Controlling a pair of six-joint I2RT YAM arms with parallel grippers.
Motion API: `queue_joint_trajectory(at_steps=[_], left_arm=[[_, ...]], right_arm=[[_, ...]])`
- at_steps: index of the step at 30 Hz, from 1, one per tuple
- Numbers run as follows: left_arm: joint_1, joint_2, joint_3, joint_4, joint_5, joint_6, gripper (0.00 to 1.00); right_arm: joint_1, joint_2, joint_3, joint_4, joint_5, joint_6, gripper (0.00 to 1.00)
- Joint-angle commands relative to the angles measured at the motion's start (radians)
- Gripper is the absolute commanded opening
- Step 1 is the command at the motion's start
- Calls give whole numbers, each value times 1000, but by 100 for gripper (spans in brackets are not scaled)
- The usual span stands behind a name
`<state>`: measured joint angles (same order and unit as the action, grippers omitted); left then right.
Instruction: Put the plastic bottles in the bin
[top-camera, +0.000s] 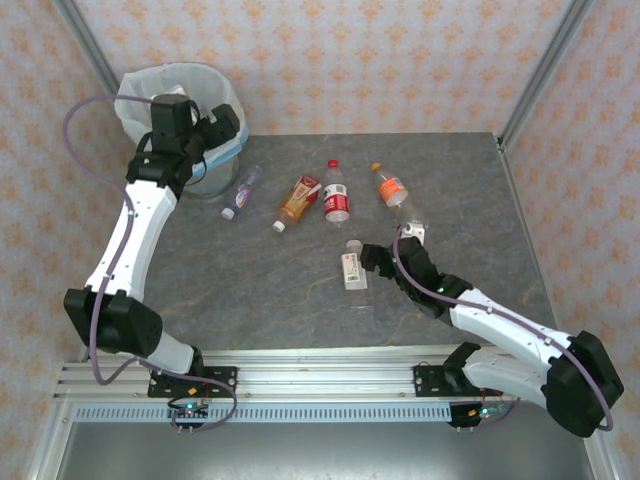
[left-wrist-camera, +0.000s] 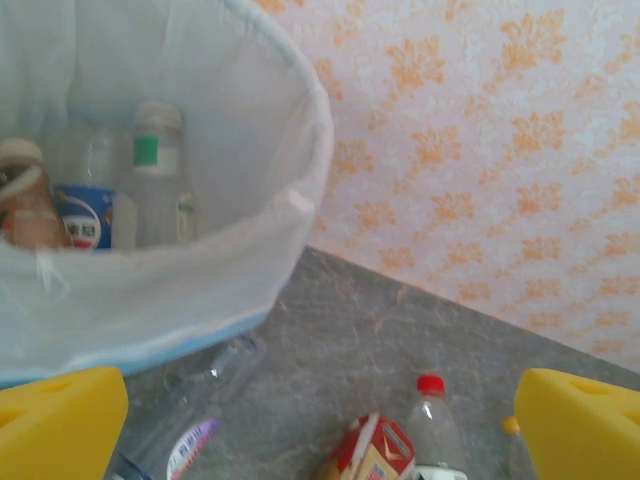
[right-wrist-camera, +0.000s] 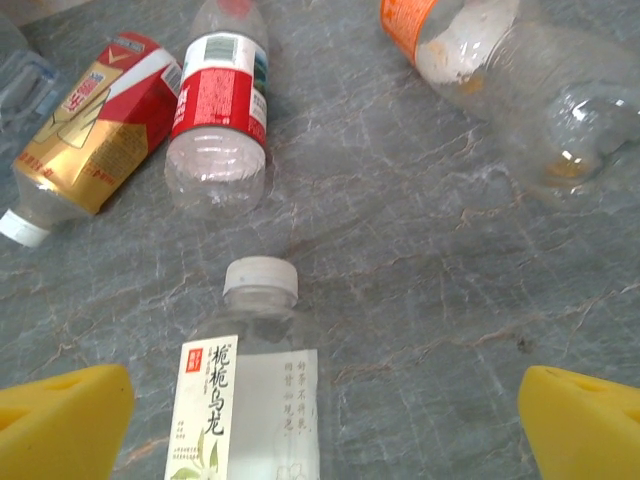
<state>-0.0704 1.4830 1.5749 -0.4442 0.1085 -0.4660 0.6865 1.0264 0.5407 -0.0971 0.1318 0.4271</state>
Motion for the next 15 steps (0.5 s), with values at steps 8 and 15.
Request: queue_joint_trajectory(at_steps=[8,15], left_arm=[[-42,-162,-139,52,114,-115,100],[-47,-233,-246,49,72,-101,100]], right_arm=[[40,26,3,-132,-28,34,99],[107,40,-37,-152,-32,72,99]])
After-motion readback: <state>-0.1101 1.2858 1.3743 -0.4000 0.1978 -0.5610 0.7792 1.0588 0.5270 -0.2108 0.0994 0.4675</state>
